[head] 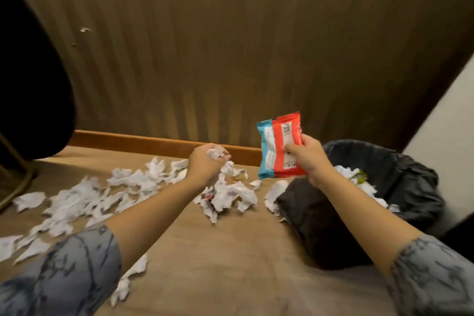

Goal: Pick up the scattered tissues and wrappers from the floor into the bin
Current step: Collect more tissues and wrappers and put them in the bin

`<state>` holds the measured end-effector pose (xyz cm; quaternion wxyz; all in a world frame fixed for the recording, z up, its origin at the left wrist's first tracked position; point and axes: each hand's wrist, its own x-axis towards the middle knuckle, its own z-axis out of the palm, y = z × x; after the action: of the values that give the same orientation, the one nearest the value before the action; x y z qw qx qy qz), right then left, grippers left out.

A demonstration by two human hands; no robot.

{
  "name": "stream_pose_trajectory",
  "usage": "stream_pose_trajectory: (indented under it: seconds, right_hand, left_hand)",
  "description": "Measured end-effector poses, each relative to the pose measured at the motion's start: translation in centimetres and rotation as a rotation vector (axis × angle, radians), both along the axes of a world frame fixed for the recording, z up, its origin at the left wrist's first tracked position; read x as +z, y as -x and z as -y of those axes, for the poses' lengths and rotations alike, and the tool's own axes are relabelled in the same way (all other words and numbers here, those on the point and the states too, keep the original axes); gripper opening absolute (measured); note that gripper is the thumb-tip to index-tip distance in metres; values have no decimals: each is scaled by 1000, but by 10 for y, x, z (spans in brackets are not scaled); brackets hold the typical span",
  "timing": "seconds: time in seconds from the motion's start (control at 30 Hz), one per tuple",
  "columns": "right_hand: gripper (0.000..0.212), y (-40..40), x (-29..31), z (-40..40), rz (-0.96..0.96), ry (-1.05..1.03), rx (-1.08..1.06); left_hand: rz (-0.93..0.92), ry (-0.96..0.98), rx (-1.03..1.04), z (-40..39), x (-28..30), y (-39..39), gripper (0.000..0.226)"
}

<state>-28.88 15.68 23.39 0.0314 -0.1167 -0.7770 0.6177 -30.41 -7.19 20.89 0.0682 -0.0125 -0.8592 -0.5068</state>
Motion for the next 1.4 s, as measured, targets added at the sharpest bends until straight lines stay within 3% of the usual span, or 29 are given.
stream_pose_trajectory:
  seconds: [0.13,0.2,0.27,0.33,0.43,0.53,0.6,0.67,0.73,0.93,1.07,1.23,1.4]
  right_hand:
    - [15,-6,1,-77,-70,50,-377]
    - [13,-9,-2,-108,-87,77,-574]
    - [19,-11,-6,-130,-93,87,-719]
    - [30,-11,-11,-148,-94,98,-793]
    - [34,-11,-22,-167,-67,130,-833]
    - [36,-9,-39,-180,-24,152,-872]
    - [39,-9,-50,-187,17,173,-895]
    - [37,-8,-55,-190,37,186,-904]
    - [35,-5,-55,-189,22,178,-887]
    - [17,7,-33,-137,-150,188,-684]
    - [13,4,-26,-81,-226,330,-412]
    - [14,7,-52,-23,-58,403,-165]
    - [10,22,-109,24,177,172,84]
  left_hand:
    - [95,93,-161,-70,15,14,33]
    - [209,-89,-164,-109,18,19,39]
    - [309,-327,-154,-148,18,20,30]
    - [352,-486,-167,-186,19,18,23]
    - [445,-658,-171,-234,20,13,33]
    - [592,-807,-271,-267,10,9,20]
    - [613,-810,-347,-282,-4,10,30]
    - [551,-678,-312,-287,-16,12,41]
    - [465,-600,-260,-282,-26,15,40]
    - [252,-409,-102,-222,-24,36,8]
    - [310,-292,-24,-160,-8,42,8]
    - [436,-54,-17,-80,0,26,21]
    - [483,53,13,-29,-17,14,26]
